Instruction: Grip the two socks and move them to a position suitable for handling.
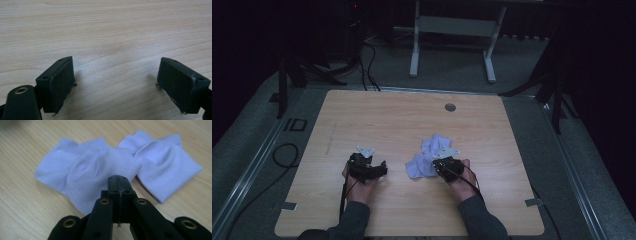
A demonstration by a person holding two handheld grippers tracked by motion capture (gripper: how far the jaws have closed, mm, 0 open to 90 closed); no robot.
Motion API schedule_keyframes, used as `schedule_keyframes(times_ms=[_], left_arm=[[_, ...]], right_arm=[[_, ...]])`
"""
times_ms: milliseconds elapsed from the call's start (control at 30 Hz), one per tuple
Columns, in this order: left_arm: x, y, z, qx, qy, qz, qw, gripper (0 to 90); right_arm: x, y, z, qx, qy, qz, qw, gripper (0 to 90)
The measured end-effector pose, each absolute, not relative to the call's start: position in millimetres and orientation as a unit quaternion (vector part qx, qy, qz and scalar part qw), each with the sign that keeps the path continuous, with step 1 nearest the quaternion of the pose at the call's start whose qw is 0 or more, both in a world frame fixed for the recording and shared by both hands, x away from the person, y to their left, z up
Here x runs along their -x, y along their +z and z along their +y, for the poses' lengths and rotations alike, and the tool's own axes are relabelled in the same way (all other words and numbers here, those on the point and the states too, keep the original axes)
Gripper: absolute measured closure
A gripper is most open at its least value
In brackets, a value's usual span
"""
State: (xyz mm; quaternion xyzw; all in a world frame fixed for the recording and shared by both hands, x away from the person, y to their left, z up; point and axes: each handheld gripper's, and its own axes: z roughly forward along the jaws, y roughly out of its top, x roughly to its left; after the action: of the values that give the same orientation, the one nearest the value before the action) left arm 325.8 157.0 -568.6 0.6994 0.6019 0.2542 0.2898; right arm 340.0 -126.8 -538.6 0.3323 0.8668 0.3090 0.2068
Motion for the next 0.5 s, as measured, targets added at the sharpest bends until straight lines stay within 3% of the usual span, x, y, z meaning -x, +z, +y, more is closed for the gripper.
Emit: schedule_keyframes(times_ms=[500], left_arm=[[-325.2, -568.7, 157.6, -0.701, 0.253, 0.599, 0.293, 15.2]], right_arm=[[-328.7, -553.2, -118.6, -0.336, 0.299, 0.872, 0.195, 90.0]])
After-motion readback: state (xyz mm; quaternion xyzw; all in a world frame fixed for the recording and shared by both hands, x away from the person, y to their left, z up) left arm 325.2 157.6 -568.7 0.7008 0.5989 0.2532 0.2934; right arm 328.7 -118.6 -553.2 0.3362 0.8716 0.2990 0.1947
